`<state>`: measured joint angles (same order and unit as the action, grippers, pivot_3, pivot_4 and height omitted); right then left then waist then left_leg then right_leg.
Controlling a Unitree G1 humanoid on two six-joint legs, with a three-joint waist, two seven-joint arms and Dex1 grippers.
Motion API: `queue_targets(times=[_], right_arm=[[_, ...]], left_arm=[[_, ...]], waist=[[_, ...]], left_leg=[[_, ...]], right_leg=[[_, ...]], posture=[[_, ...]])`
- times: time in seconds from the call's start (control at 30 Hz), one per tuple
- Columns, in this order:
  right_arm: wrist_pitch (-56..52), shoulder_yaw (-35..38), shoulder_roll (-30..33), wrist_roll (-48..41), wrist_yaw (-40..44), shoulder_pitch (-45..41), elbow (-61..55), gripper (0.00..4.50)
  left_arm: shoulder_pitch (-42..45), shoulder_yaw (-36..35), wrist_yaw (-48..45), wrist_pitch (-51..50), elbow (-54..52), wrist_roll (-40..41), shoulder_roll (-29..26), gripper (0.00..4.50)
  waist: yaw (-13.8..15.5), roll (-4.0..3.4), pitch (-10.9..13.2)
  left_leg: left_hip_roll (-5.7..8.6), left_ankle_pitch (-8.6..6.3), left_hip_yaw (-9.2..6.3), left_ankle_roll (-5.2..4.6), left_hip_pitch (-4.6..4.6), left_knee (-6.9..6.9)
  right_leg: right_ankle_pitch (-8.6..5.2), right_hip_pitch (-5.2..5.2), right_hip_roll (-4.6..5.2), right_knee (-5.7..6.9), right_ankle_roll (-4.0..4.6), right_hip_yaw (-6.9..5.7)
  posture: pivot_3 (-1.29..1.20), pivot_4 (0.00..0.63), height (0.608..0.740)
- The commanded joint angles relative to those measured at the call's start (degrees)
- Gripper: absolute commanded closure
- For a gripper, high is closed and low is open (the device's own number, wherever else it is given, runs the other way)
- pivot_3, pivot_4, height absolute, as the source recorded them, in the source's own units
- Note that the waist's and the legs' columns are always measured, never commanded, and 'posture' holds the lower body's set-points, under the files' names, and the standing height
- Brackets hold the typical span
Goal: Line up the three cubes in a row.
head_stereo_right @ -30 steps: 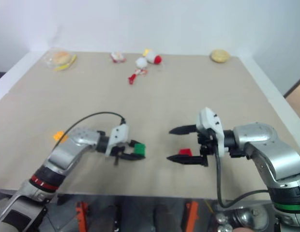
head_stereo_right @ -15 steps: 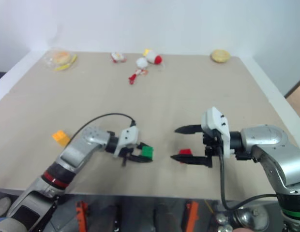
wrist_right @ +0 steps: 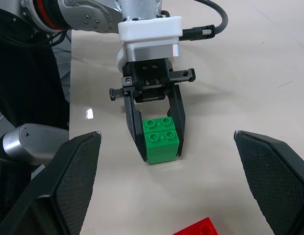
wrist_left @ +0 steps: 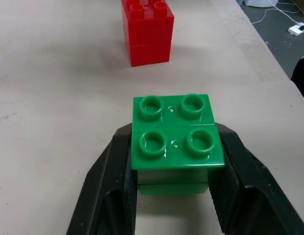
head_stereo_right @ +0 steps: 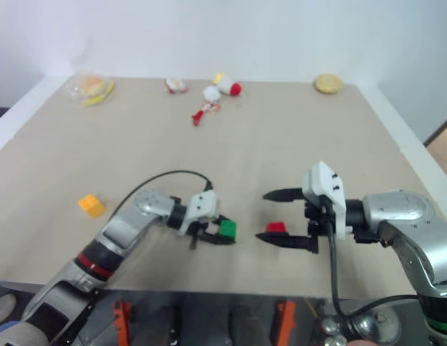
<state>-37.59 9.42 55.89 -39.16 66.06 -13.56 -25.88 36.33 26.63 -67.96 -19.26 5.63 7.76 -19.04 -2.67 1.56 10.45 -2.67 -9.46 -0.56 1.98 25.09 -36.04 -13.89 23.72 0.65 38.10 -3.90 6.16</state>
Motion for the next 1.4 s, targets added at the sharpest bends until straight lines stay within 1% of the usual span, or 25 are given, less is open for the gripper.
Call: queue_targets(times=[0.03,0.07,0.17,0.2,0.27,0.33,0.43,0.53,0.67,0.73,0.9,1.03,1.17,1.3,1.4], right_arm=[[0.26,2.24,1.1,-1.13,-0.08,-0.3,-1.79,0.0],[0.27,2.17,1.14,-1.14,-0.05,-0.46,-1.69,0.0],[0.35,1.94,1.1,-1.24,0.1,-1.09,-1.33,0.0],[0.36,1.95,1.02,-1.37,0.14,-1.38,-1.16,0.0],[0.06,2.45,0.59,-2.43,0.12,-2.37,-0.66,0.0],[-0.73,3.32,-0.21,-4.88,-0.05,-3.97,-0.08,0.0],[-1.04,2.2,-2.19,-7.16,-0.49,-7.62,1.18,0.0],[-0.4,-2.23,-6.05,-5.79,-1.89,-13.14,3.34,0.0],[1.08,-9.37,-11.73,-1.67,-1.79,-20.77,7.98,0.0],[2.57,-12.25,-14.67,0.48,-1.48,-23.62,10.6,0.0],[6.82,-17.48,-20.97,5.65,-0.59,-28.04,16.79,0.0],[9.5,-19.51,-24.78,8.4,-0.59,-29.83,19.98,0.0],[10.38,-20.0,-26.8,9.55,-0.63,-30.33,20.55,0.0],[10.41,-19.92,-27.55,10.08,-0.48,-30.34,20.43,0.0],[10.21,-19.81,-27.74,10.1,-0.41,-30.23,20.15,0.0]], left_arm=[[1.0,-0.29,-0.07,-0.07,-0.8,-0.04,0.06,1.45],[1.01,-0.34,-0.11,-0.13,-0.84,-0.01,0.0,1.21],[0.94,-0.69,0.04,0.09,-1.06,-0.03,-0.3,0.16],[0.96,-0.98,0.32,0.15,-1.15,-0.03,-0.38,0.07],[1.08,-2.63,1.02,-0.91,-2.16,0.95,-0.73,0.07],[0.96,-5.95,2.22,-3.08,-4.63,3.05,-1.54,0.07],[-0.21,-13.29,5.03,-9.48,-10.99,8.03,-4.02,0.07],[-2.81,-20.25,8.09,-15.04,-17.09,11.14,-8.59,0.07],[-9.13,-29.39,8.96,-18.78,-21.32,13.89,-17.89,0.07],[-11.82,-33.15,8.98,-18.67,-20.59,14.18,-22.16,0.07],[-16.04,-40.1,8.7,-15.55,-14.69,13.29,-29.8,0.07],[-19.39,-43.09,7.81,-14.15,-11.31,13.48,-33.69,0.07],[-23.17,-44.66,6.15,-15.13,-11.2,15.01,-36.28,0.07],[-25.68,-44.98,4.96,-15.45,-10.93,15.82,-38.07,0.07],[-24.8,-43.67,5.92,-12.97,-7.11,13.39,-38.94,0.07]], waist=[[0.0,0.0,0.0],[0.0,0.0,0.0],[0.0,0.0,0.0],[0.0,0.0,0.0],[-0.01,0.0,0.0],[-0.06,0.0,0.01],[-0.21,0.03,0.02],[-0.59,0.03,0.02],[-1.17,0.02,0.02],[-1.42,0.08,0.05],[-1.43,0.13,0.06],[-1.33,0.14,0.06],[-1.39,0.15,0.05],[-1.37,0.15,0.06],[-1.39,0.15,0.06]], left_leg=[[0.0,0.0,0.0,0.0,0.0,0.0],[0.0,0.0,0.0,0.0,0.0,0.0],[0.0,0.0,0.0,0.0,0.0,0.0],[0.0,0.0,0.0,0.0,0.0,0.0],[0.0,0.0,0.0,0.0,0.0,0.0],[0.0,0.0,0.0,0.0,-0.01,0.0],[-0.06,0.0,0.0,0.0,-0.01,0.01],[-0.16,0.0,-0.01,0.0,-0.05,0.03],[-0.25,0.0,-0.02,0.0,-0.13,0.16],[-0.29,0.0,-0.05,0.0,-0.11,0.19],[-0.29,0.0,-0.1,0.01,0.04,0.2],[-0.31,0.0,-0.08,0.01,0.04,0.3],[-0.35,0.0,-0.04,0.01,0.08,0.45],[-0.43,0.0,-0.01,0.02,0.09,0.54],[-0.48,0.0,-0.01,0.02,0.07,0.54]], right_leg=[[0.0,0.0,0.0,0.0,0.0,0.0],[0.0,0.0,0.0,0.0,0.0,0.0],[0.0,0.0,0.0,0.0,0.0,0.0],[0.0,0.0,0.0,0.0,0.0,0.0],[0.0,0.0,0.0,0.0,0.0,0.0],[0.0,0.0,0.0,0.0,0.0,0.0],[0.04,0.03,-0.04,0.02,0.02,0.0],[0.15,0.02,-0.14,0.02,-0.04,-0.01],[0.15,0.05,-0.26,0.04,0.05,-0.02],[0.13,0.08,-0.28,0.07,0.08,-0.08],[0.1,0.16,-0.25,0.05,0.11,-0.17],[0.07,0.22,-0.24,0.06,0.16,-0.2],[0.05,0.36,-0.24,0.08,0.23,-0.21],[0.02,0.45,-0.26,0.12,0.36,-0.28],[0.01,0.47,-0.27,0.16,0.46,-0.37]], posture=[[0.0,0.15,0.737],[0.0,0.15,0.737],[0.0,0.15,0.737],[0.0,0.15,0.737],[0.0,0.15,0.737],[0.0,0.15,0.737],[0.0,0.15,0.737],[0.0,0.15,0.737],[0.0,0.15,0.737],[0.0,0.15,0.737],[0.0,0.15,0.737],[0.0,0.15,0.737],[0.0,0.15,0.737],[0.0,0.15,0.737],[0.0,0.15,0.737]])
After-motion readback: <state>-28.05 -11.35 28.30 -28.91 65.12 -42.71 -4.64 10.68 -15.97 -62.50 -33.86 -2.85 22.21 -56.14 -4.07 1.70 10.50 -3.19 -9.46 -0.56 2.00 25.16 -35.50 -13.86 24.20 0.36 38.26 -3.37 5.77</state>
